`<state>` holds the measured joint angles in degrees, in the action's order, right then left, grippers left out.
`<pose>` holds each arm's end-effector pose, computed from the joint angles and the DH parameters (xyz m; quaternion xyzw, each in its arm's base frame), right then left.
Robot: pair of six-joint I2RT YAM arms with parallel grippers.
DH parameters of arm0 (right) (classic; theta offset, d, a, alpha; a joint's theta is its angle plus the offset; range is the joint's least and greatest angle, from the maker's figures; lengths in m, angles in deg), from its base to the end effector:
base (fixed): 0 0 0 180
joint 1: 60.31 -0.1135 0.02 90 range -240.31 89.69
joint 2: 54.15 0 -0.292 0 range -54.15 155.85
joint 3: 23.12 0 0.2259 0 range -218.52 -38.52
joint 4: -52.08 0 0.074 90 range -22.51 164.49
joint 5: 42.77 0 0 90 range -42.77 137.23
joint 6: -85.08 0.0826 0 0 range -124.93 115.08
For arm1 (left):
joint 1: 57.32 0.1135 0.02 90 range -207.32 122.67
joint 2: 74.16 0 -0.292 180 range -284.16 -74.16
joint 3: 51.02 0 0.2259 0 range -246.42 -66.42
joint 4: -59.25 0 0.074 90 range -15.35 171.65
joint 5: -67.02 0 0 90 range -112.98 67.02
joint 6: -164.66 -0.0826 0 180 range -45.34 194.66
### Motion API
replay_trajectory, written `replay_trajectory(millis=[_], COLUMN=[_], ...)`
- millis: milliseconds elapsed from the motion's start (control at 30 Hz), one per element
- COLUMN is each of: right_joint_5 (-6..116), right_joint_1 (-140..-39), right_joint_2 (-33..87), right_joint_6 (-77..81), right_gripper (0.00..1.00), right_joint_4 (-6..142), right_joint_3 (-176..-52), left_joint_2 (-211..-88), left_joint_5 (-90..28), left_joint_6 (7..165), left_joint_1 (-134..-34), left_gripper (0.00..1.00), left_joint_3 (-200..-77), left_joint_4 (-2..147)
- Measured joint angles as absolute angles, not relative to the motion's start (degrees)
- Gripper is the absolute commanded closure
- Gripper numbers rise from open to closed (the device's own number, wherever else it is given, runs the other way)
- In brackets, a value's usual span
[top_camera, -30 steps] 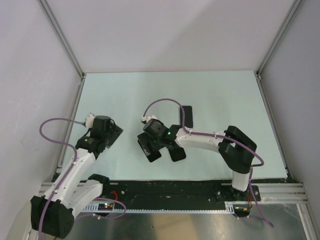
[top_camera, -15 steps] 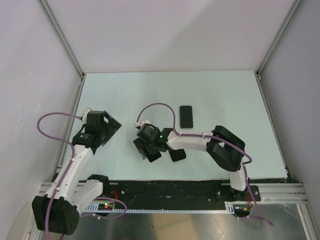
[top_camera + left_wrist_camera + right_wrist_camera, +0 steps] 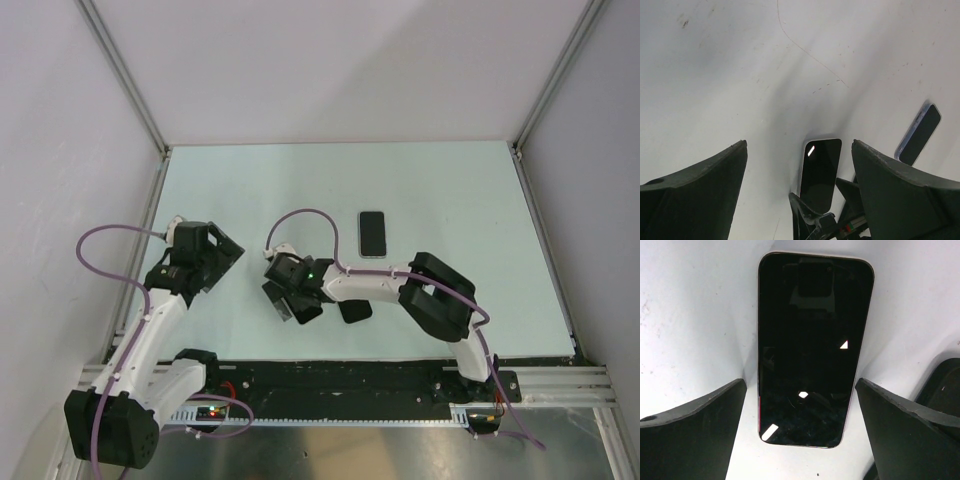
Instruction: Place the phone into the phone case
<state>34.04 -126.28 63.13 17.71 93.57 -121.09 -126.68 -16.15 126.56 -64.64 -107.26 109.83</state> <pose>0.1974 0.3963 0.1635 -0.3281 0.9041 0.0953 0.2568 0.1743 -0.0125 0.2460 -0.3724 0.8506 -0.1332 0.3464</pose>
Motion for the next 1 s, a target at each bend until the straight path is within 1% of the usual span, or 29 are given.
replay_trajectory(millis=[300, 567, 1000], right_joint_5=[31.2, 29.3, 26.4], right_joint_1=[-127.3, -127.7, -127.9], right_joint_2=[64.2, 64.2, 64.4], right_joint_6=[18.5, 19.0, 18.9], right_gripper=[0.04, 0.05, 0.01], right_joint_4=[95.2, 96.2, 99.8], right_joint_3=[-122.8, -123.2, -125.2], left_joint_2=[-126.6, -126.5, -126.2], left_joint_5=[-16.2, -16.3, -16.3], left_joint_6=[126.6, 126.6, 126.6], left_joint_1=[-64.6, -64.6, -64.6], left_gripper=[0.11, 0.11, 0.11], left_joint_3=[-107.3, -107.3, -107.3], left_joint_4=[109.9, 109.9, 109.9])
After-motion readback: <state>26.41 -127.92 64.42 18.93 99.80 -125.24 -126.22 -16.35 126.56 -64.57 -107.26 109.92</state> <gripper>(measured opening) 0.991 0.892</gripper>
